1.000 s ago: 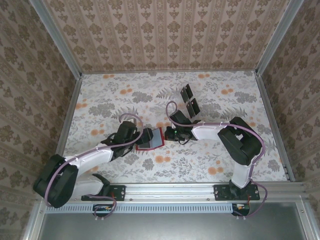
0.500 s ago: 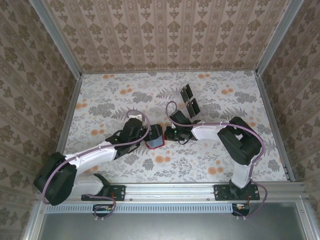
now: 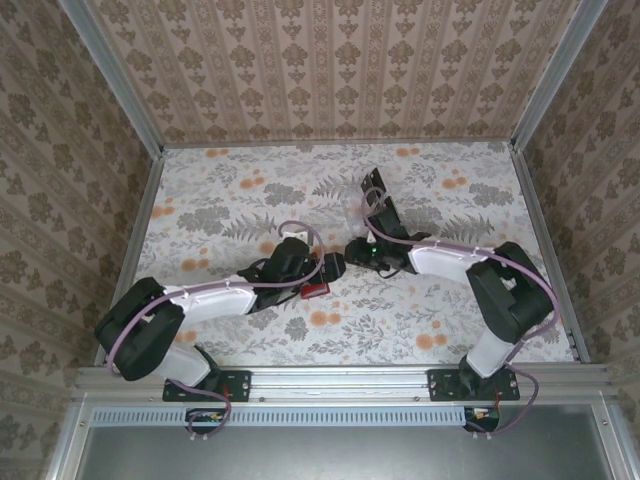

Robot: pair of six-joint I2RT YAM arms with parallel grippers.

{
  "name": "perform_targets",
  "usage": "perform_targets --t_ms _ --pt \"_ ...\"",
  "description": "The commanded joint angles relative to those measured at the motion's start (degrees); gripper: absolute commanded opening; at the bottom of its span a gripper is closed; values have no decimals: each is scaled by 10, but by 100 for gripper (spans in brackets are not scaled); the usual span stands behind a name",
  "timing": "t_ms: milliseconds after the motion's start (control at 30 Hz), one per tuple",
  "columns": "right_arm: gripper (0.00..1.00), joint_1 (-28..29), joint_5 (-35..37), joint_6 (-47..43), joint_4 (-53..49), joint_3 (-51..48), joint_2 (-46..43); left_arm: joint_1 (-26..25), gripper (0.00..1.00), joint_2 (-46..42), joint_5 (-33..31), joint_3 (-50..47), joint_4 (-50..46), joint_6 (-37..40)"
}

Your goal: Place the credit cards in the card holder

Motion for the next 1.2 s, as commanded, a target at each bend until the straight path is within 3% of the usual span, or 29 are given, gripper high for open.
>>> perform_targets --t_ms 0,300,500,733,1000,1167 --pt "38 -13 13 -10 -36 -22 -40 -6 100 19 -18 0 24 -19" --pt "38 -29 3 -5 -43 -58 -102 -11 100 68 -40 -12 42 -25" --pt "38 -26 -34 16 -15 -78 -130 -4 100 43 -38 7 21 -10" --pt "36 31 -39 47 17 -74 -138 35 100 -2 -6 48 -46 8" --pt "10 115 -26 65 36 -38 -101 106 100 -83 11 58 -145 48" --pt "2 140 -25 66 37 -12 -71 138 100 -122 -3 55 -223 73"
